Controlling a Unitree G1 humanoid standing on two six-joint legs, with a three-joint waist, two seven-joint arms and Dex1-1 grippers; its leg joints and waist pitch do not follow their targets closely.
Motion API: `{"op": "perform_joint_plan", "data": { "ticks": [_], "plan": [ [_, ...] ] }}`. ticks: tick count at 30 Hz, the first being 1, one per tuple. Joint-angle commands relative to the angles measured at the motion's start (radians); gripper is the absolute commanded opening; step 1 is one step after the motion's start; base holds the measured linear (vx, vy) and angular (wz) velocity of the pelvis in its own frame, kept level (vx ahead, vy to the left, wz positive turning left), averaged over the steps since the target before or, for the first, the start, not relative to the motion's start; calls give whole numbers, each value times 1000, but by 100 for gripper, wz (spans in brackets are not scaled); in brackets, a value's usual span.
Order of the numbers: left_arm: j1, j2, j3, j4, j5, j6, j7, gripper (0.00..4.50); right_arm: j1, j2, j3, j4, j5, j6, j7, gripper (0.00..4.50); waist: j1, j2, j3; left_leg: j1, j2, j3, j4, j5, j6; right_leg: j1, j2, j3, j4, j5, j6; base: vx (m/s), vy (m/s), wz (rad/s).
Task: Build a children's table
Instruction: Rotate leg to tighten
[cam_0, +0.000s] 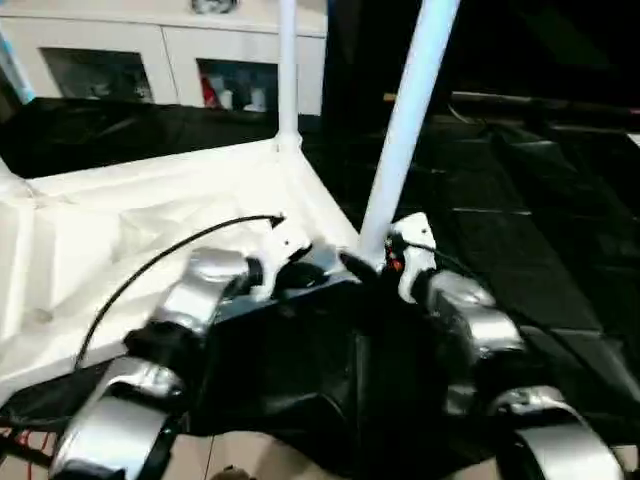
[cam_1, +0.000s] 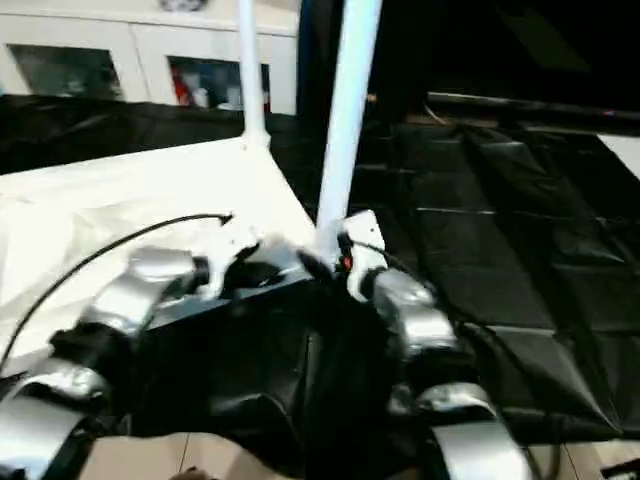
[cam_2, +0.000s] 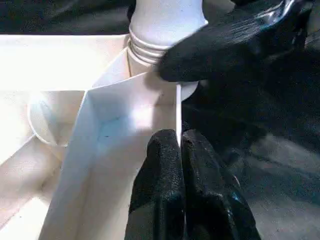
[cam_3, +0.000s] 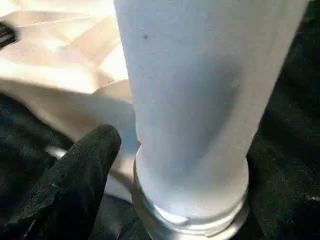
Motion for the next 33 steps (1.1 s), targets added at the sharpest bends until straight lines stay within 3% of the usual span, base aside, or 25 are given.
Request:
{"op": "perform_joint_plan", "data": {
  "ticks": [1, 8, 9, 14, 19, 25, 27, 30, 31, 33],
  "plan": [
    [6, -27, -36, -43, -41, -33, -50, 0, 11, 22, 95, -50, 18, 12, 144, 397, 4, 6, -64, -1, 34, -6, -68, -194, 58, 60, -84, 66, -78, -328, -138, 0, 0, 0],
    [39, 32, -57, -95, -50, -27, -157, 0, 42, -58, 111, -126, 56, 40, 319, 397, 8, 5, -63, 2, 37, -5, -67, -208, 60, 58, -82, 64, -78, -334, -152, 0, 0, 0],
    [70, 71, -66, -150, -68, -17, -245, 0, 60, -91, 133, -156, 52, 50, 397, 397, 13, 5, -65, 2, 39, -6, -67, -203, 58, 60, -84, 64, -75, -327, -154, 0, 0, 0],
    [97, 106, -74, -204, -87, 6, -301, 0, 71, -104, 144, -177, 60, 84, 433, 397, 13, 6, -62, 0, 38, -4, -68, -209, 56, 58, -81, 64, -75, -337, -157, 0, 0, 0],
    [106, 117, -72, -217, -92, 9, -312, 0, 80, -108, 158, -190, 63, 106, 446, 356, 13, 5, -62, 3, 36, -6, -68, -214, 44, 56, -82, 64, -80, -375, -137, 0, 0, 0],
    [110, 117, -70, -226, -91, 18, -301, 0, 91, -99, 160, -204, 63, 129, 436, 290, 13, 5, -63, 3, 36, -5, -68, -204, 45, 55, -81, 64, -78, -360, -139, 0, 0, 0],
    [91, 87, -56, -196, -71, 31, -218, 0, 100, -71, 159, -198, 49, 134, 374, 285, 13, 4, -62, 2, 35, -5, -68, -205, 42, 55, -81, 64, -79, -365, -137, 0, 0, 0],
    [80, 73, -50, -180, -64, 36, -183, 0, 101, -57, 157, -188, 40, 128, 337, 271, 11, 4, -60, 5, 33, -7, -69, -227, 34, 53, -83, 63, -86, -413, -123, 0, 0, 0],
    [53, 38, -32, -143, -56, 46, -105, 0, 87, -11, 140, -135, 14, 117, 208, 265, 7, 3, -57, 7, 31, -7, -68, -242, 24, 48, -84, 62, -94, -471, -104, 0, 0, 0],
    [45, 27, -26, -133, -53, 48, -83, 0, 81, 5, 133, -115, 5, 114, 161, 265, 2, 2, -53, 11, 25, -11, -67, -273, 14, 47, -85, 55, -106, -551, -76, 0, 0, 0]
  ]
}}
